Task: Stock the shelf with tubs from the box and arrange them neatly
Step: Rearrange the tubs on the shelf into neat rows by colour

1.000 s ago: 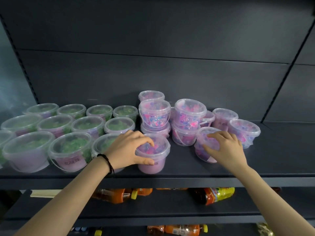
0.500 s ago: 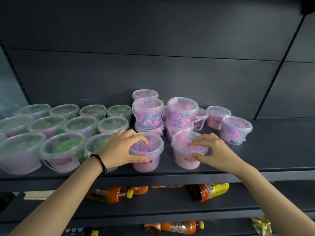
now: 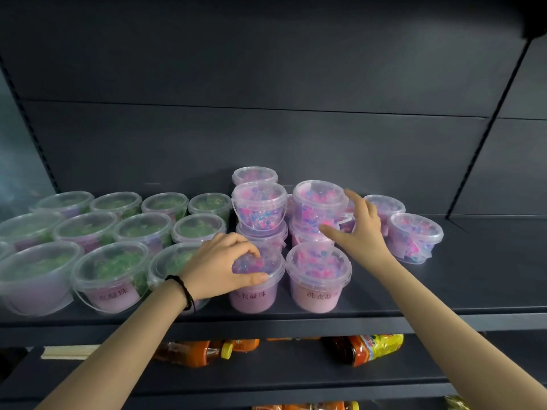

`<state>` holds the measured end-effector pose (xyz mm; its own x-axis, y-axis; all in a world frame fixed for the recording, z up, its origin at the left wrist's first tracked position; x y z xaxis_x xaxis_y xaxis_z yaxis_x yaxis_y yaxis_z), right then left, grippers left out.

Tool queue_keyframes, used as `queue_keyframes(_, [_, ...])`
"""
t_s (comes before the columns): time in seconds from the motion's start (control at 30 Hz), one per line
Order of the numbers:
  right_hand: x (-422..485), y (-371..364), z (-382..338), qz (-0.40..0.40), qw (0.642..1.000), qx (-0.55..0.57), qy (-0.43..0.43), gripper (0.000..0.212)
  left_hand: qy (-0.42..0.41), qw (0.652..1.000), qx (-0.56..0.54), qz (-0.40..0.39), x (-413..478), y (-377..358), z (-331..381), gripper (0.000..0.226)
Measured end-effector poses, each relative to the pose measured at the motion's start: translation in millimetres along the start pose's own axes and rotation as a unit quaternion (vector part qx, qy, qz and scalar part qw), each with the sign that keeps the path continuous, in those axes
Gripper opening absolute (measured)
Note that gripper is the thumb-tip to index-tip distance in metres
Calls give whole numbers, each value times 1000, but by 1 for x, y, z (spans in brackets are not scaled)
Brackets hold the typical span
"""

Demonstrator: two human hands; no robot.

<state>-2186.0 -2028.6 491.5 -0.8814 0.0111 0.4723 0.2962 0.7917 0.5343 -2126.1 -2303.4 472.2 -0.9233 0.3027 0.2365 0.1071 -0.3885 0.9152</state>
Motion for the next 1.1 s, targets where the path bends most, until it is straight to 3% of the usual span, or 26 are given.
queue_keyframes(0.07, [18, -14, -3, 4, 999, 31, -39, 101, 3, 1000, -2, -4, 4, -5, 6, 81])
queue_keyframes(0.13, [29, -28, -4, 7, 996, 59, -60, 104, -2, 1000, -3, -3, 8, -7, 14, 84])
queue_keyframes(0.33, [38, -35, -1, 71, 995, 32, -67, 73, -47, 999, 15, -21, 17, -11, 38, 71])
queue_keyframes(0.5, [35, 13, 4, 152, 986, 50, -46, 71, -50, 999, 6, -10, 17, -21, 32, 67])
queue_keyframes(0.6, [28, 45, 20, 155, 986, 25, -56, 69, -54, 998, 13, -2, 19, -22, 31, 65])
queue_keyframes(0.8, [-5, 53, 73, 72, 988, -56, -122, 70, -56, 998, 15, 9, 19, -24, 31, 64])
queue_keyframes(0.97, [-25, 49, 95, -72, 994, -36, -68, 63, -61, 998, 9, 23, 19, -25, 31, 65])
queue_keyframes(1.1, [-16, 59, 97, -88, 986, -140, -7, 60, -60, 998, 14, 25, 19, -26, 30, 67])
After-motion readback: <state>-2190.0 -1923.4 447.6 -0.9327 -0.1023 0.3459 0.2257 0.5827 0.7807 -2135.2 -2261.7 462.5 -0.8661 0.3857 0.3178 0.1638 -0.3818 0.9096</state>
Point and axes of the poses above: each hand's wrist, its own x-axis towards the middle knuckle, its own y-axis out of the back of the hand, z = x × y, the point moved 2 cm from there along x, towards the middle knuckle, and after that the axes turned 2 degrees about z, right-handed, at the moved point
